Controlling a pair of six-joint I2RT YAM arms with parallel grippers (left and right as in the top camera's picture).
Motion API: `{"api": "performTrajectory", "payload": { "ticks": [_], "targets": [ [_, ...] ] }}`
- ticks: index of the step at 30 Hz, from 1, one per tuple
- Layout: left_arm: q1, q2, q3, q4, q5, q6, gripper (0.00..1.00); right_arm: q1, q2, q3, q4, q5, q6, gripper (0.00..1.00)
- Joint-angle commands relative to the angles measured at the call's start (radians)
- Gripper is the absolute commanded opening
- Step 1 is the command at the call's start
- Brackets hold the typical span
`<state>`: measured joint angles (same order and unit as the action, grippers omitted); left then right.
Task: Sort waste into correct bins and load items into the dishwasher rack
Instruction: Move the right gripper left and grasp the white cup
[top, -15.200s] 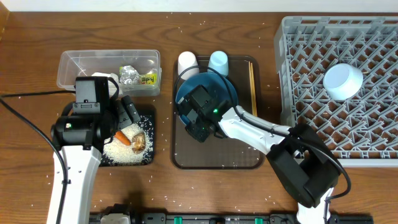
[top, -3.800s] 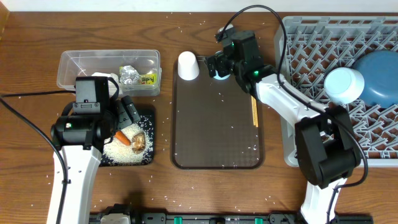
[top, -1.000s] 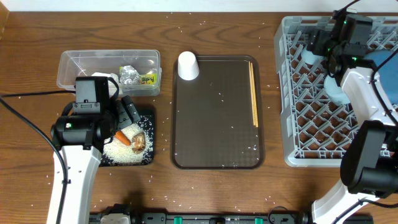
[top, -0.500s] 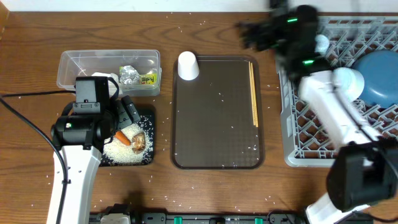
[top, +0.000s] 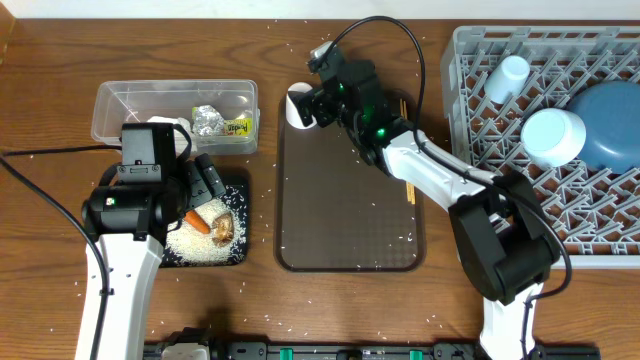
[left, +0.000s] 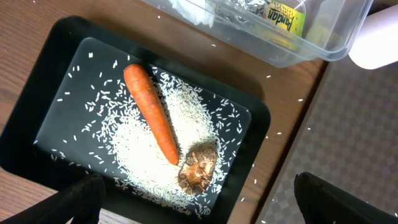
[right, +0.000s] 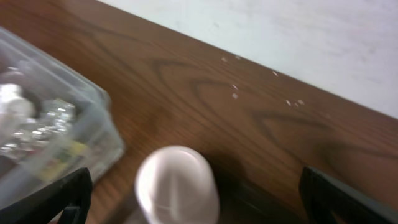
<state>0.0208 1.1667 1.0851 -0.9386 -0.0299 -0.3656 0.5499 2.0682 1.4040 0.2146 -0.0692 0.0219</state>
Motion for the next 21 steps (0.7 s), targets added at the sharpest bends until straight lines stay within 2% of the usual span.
{"api": "performTrajectory", "payload": {
  "ticks": [1, 21],
  "targets": [
    [0.002, 0.002, -0.001, -0.003, -0.008, 0.006, 0.98, 0.004, 0.018, 0.002, 0.007, -0.003, 0.011, 0.99],
    [0.002, 0.002, -0.001, -0.003, -0.008, 0.005, 0.98, 0.048, 0.151, 0.002, 0.125, -0.047, 0.072, 0.99]
  ]
}}
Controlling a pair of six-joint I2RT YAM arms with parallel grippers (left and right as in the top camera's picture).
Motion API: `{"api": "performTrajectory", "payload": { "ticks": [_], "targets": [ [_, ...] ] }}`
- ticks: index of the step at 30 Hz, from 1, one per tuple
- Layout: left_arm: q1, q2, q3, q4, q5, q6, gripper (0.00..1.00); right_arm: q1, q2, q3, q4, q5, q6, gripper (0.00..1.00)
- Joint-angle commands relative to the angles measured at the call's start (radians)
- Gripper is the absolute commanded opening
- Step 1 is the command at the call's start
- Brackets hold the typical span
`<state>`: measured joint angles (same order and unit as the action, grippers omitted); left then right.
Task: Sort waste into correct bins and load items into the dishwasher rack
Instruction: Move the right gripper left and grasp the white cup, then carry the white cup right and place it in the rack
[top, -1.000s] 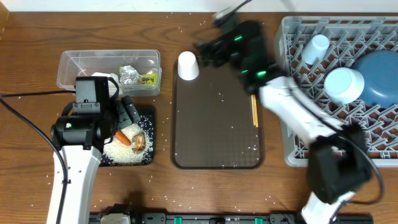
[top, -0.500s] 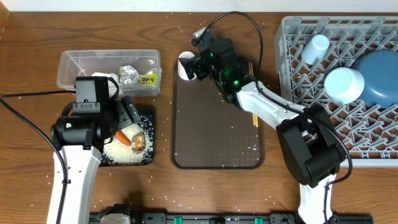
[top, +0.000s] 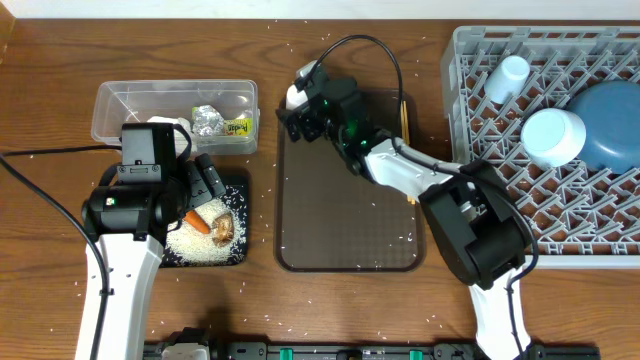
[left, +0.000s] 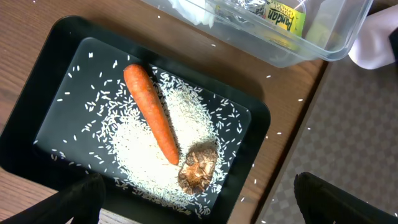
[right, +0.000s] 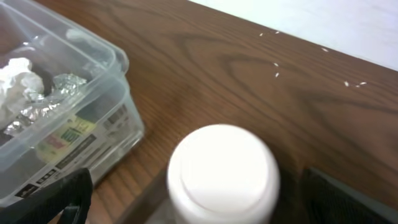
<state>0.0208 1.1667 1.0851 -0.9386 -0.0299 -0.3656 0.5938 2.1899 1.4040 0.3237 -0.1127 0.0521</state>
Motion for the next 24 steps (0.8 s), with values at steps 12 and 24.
{"api": "performTrajectory", "payload": {
  "ticks": [12, 24],
  "targets": [
    [0.002, 0.002, -0.001, -0.003, -0.008, 0.006, 0.98, 0.002, 0.072, 0.002, 0.053, 0.023, 0.044, 0.96],
    [0.002, 0.002, -0.001, -0.003, -0.008, 0.006, 0.98, 0.002, 0.088, 0.003, 0.097, 0.034, 0.045, 0.6]
  ]
}}
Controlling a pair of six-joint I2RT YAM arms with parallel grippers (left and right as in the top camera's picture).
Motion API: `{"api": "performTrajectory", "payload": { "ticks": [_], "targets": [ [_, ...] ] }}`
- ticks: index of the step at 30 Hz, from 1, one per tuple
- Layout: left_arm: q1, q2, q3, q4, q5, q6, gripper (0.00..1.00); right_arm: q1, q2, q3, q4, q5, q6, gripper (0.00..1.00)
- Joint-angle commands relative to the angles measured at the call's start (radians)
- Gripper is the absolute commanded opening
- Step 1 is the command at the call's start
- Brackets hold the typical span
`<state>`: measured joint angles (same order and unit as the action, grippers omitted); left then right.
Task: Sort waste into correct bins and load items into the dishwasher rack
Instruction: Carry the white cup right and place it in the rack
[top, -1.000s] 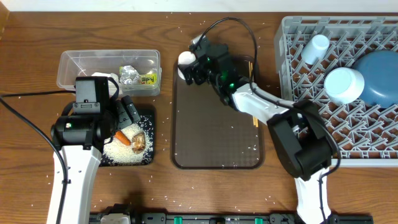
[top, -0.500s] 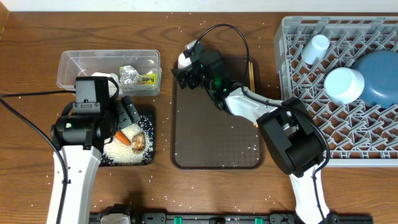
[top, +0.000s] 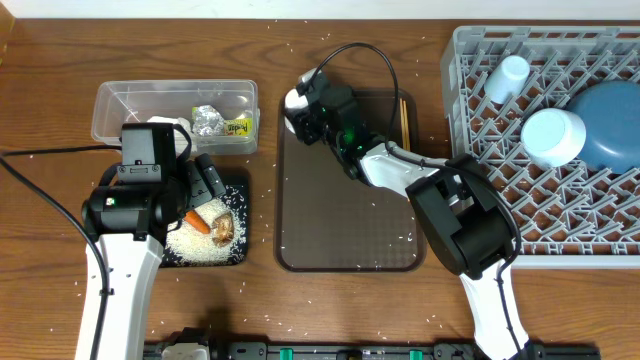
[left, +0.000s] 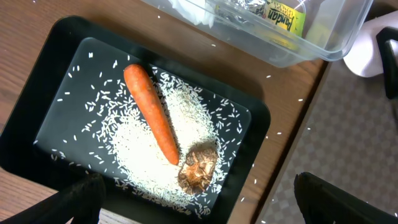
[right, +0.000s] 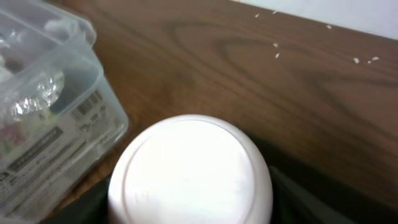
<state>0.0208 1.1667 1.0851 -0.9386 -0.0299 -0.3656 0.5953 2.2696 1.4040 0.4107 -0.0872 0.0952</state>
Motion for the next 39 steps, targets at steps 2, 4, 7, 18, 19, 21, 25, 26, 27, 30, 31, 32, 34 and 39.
{"api": "performTrajectory", "payload": {
  "ticks": [2, 4, 7, 18, 19, 21, 25, 26, 27, 30, 31, 32, 34, 39],
  "targets": [
    [0.002, 0.002, -0.001, -0.003, -0.008, 0.005, 0.98, 0.0, 0.008, 0.004, 0.017, 0.009, 0.002, 0.6],
    [0.002, 0.002, -0.001, -0.003, -0.008, 0.006, 0.98, 0.001, 0.008, 0.006, 0.021, 0.009, 0.002, 0.58],
    [0.002, 0.002, -0.001, -0.003, -0.008, 0.006, 0.98, 0.0, 0.008, 0.02, 0.02, 0.009, 0.007, 0.57],
    [0.002, 0.002, -0.001, -0.003, -0.008, 0.005, 0.98, -0.127, -0.136, 0.035, -0.027, 0.008, 0.129, 0.6],
    [0.002, 0.002, -0.001, -0.003, -0.008, 0.005, 0.98, -0.15, -0.161, 0.035, -0.048, 0.008, 0.128, 0.6],
    [0.002, 0.002, -0.001, -0.003, -0.008, 0.005, 0.98, -0.2, -0.207, 0.035, -0.09, 0.008, 0.125, 0.6],
    [0.002, 0.002, -0.001, -0.003, -0.008, 0.005, 0.98, -0.317, -0.307, 0.035, -0.156, 0.0, 0.125, 0.59],
    [0.002, 0.002, -0.001, -0.003, -0.008, 0.006, 0.98, -0.351, -0.335, 0.035, -0.169, 0.001, 0.124, 0.58],
    [0.002, 0.002, -0.001, -0.003, -0.008, 0.006, 0.98, -0.386, -0.361, 0.035, -0.182, 0.001, 0.124, 0.58],
    [0.002, 0.002, -0.001, -0.003, -0.008, 0.005, 0.98, -0.509, -0.437, 0.035, -0.233, 0.001, 0.124, 0.58],
    [0.002, 0.002, -0.001, -0.003, -0.008, 0.005, 0.98, -0.545, -0.454, 0.035, -0.247, 0.001, 0.124, 0.58],
    [0.002, 0.002, -0.001, -0.003, -0.008, 0.005, 0.98, -0.577, -0.466, 0.035, -0.259, 0.001, 0.124, 0.58],
    [0.002, 0.002, -0.001, -0.003, -0.008, 0.005, 0.98, -0.665, -0.488, 0.035, -0.292, 0.001, 0.124, 0.58],
    [0.002, 0.002, -0.001, -0.003, -0.008, 0.006, 0.98, -0.852, -0.483, 0.034, -0.377, 0.001, 0.099, 0.59]
  ]
}}
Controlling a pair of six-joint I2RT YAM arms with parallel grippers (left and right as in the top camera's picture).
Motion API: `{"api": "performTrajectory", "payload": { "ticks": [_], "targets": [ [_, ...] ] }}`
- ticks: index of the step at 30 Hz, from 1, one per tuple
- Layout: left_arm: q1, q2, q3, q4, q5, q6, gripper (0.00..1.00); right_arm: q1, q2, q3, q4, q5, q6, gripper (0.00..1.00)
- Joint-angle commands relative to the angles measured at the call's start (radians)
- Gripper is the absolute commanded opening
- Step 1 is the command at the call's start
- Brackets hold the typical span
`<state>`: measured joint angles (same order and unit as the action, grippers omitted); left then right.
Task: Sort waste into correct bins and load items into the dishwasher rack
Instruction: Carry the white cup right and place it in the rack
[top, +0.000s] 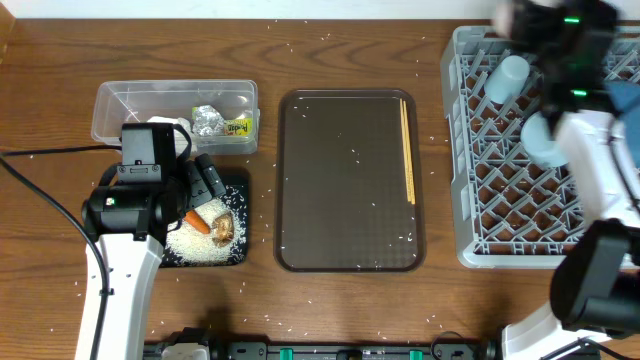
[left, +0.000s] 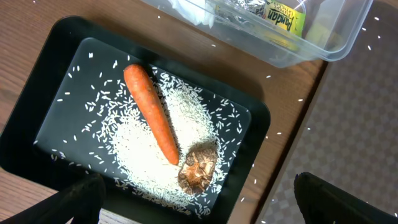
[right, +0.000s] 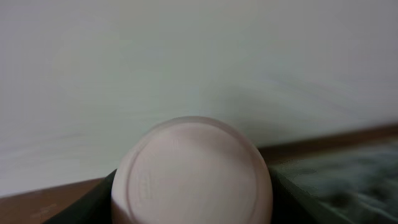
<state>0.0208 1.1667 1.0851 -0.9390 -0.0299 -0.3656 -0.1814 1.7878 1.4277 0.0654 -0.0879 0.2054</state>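
Observation:
My right gripper (right: 193, 208) is shut on a white cup (right: 191, 169), whose round base fills that view. In the overhead view my right gripper (top: 528, 16) is blurred above the back left corner of the grey dishwasher rack (top: 470, 160). The rack holds two white cups (top: 510, 75) (top: 551, 136) and a blue bowl (top: 612, 125). My left gripper (left: 205, 205) hangs open above the black tray (left: 74, 37) with a carrot (left: 152, 115), a mushroom (left: 198, 168) and rice.
A brown serving tray (top: 340, 180) lies mid-table with chopsticks (top: 405, 150) along its right side. A clear bin (top: 120, 105) with foil, a packet and tissue stands at the back left. Rice grains are scattered on the wooden table (top: 330, 300).
The white cup has left the brown tray's back left corner. My right gripper now holds it up over the rack's back left corner. The left arm has not moved.
My right gripper was open just short of the white cup at the tray's back left corner. Then it was closer, then around the cup. Now it has the cup lifted at the rack. My left gripper stayed open over the black tray throughout.

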Motion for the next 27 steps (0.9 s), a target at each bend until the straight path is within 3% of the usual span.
{"api": "performTrajectory", "payload": {
  "ticks": [1, 8, 20, 25, 27],
  "targets": [
    [0.002, 0.002, -0.001, -0.003, -0.008, 0.005, 0.98, -0.105, 0.002, 0.011, -0.046, 0.001, -0.027, 0.59],
    [0.002, 0.002, -0.001, -0.003, -0.008, 0.005, 0.98, -0.218, 0.083, 0.011, -0.065, -0.063, -0.106, 0.63],
    [0.002, 0.002, -0.001, -0.003, -0.008, 0.006, 0.98, -0.205, 0.244, 0.011, 0.033, -0.149, -0.095, 0.64],
    [0.002, 0.002, -0.001, -0.003, -0.008, 0.006, 0.98, -0.193, 0.252, 0.011, 0.032, -0.149, -0.098, 0.99],
    [0.002, 0.002, -0.001, -0.003, -0.008, 0.005, 0.98, -0.191, 0.24, 0.011, 0.029, -0.153, -0.098, 0.99]
  ]
}}
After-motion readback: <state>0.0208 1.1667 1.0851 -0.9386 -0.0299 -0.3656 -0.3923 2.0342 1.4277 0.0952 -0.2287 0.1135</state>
